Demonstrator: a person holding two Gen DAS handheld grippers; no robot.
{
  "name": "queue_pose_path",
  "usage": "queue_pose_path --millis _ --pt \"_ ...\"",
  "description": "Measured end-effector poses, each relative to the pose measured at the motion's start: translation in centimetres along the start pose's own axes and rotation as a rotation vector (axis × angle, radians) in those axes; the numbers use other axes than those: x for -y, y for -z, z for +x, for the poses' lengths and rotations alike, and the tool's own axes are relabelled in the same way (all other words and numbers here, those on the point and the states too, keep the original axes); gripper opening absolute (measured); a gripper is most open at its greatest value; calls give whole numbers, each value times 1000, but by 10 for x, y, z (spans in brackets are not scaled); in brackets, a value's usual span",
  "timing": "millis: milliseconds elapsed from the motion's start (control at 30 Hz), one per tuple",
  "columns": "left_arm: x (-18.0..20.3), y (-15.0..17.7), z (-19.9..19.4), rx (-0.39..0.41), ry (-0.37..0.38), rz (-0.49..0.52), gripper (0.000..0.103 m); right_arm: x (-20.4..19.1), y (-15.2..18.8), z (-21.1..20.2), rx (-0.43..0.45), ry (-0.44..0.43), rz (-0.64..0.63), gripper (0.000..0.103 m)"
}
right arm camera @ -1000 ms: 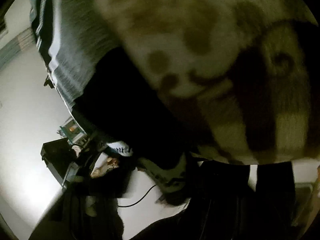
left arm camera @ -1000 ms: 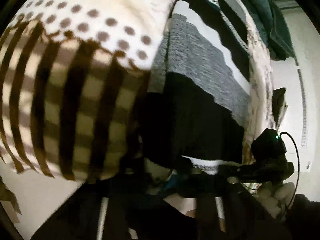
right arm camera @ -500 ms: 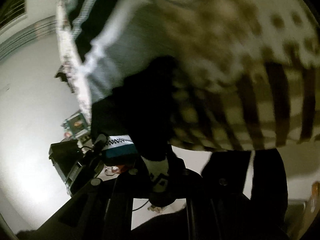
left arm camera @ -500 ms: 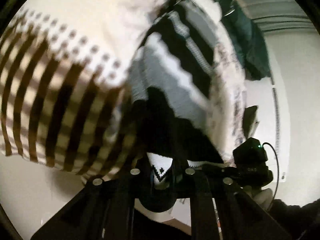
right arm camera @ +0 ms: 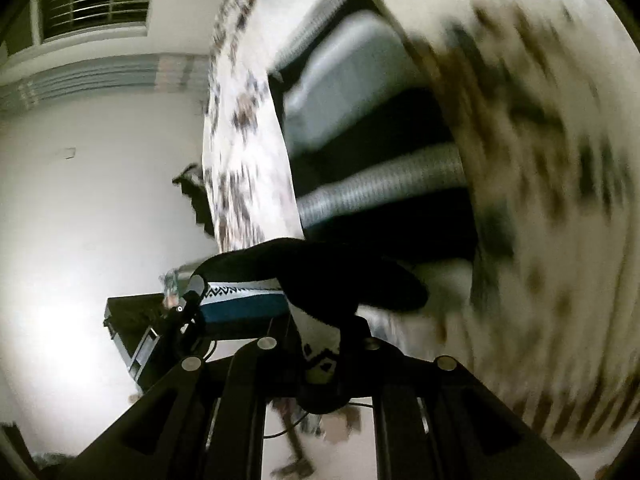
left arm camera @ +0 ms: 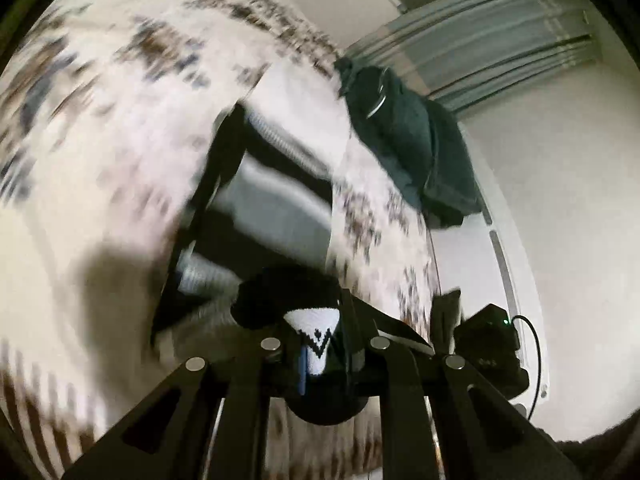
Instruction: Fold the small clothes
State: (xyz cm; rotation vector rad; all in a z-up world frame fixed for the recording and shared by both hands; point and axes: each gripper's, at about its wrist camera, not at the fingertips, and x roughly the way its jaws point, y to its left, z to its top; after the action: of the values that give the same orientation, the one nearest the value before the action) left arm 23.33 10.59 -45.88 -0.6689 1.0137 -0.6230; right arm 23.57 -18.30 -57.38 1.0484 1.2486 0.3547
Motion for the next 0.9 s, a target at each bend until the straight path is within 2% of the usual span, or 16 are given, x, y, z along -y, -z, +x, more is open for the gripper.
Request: queue_pose_path --millis 200,333,433,500,533,567,600,633,733,800,900 --pt "-11 -92 74 -18 -18 55 11 -20 -115 23 103 74 -23 11" --pt "-27 -132 114 -40 -51 47 13 -22 -188 47 125 116 -6 11" --pt "-51 -155 145 -71 -80 -25 20 -21 -235 70 112 124 8 15" --pt "-68 -164 159 -91 -99 -98 27 -16 -255 78 92 91 38 16" --pt "-75 -167 164 -95 -98 -127 33 -14 -265 83 75 70 50 25" --pt "-80 -169 166 -87 -84 -149 50 -12 -274 85 80 68 58 35" --pt "-82 -170 167 -79 -69 -156 63 -12 -278 83 98 60 55 52" --pt "-84 -172 166 -66 -53 -167 66 -12 -282 81 117 44 49 57" --pt "-89 -180 163 -45 -26 -214 67 -14 -286 69 125 33 40 59" --pt "-86 -181 152 -32 -21 -210 67 -16 -278 61 114 70 14 59" --pt "-76 -171 127 -24 -66 -152 68 -11 -253 43 88 136 -25 60"
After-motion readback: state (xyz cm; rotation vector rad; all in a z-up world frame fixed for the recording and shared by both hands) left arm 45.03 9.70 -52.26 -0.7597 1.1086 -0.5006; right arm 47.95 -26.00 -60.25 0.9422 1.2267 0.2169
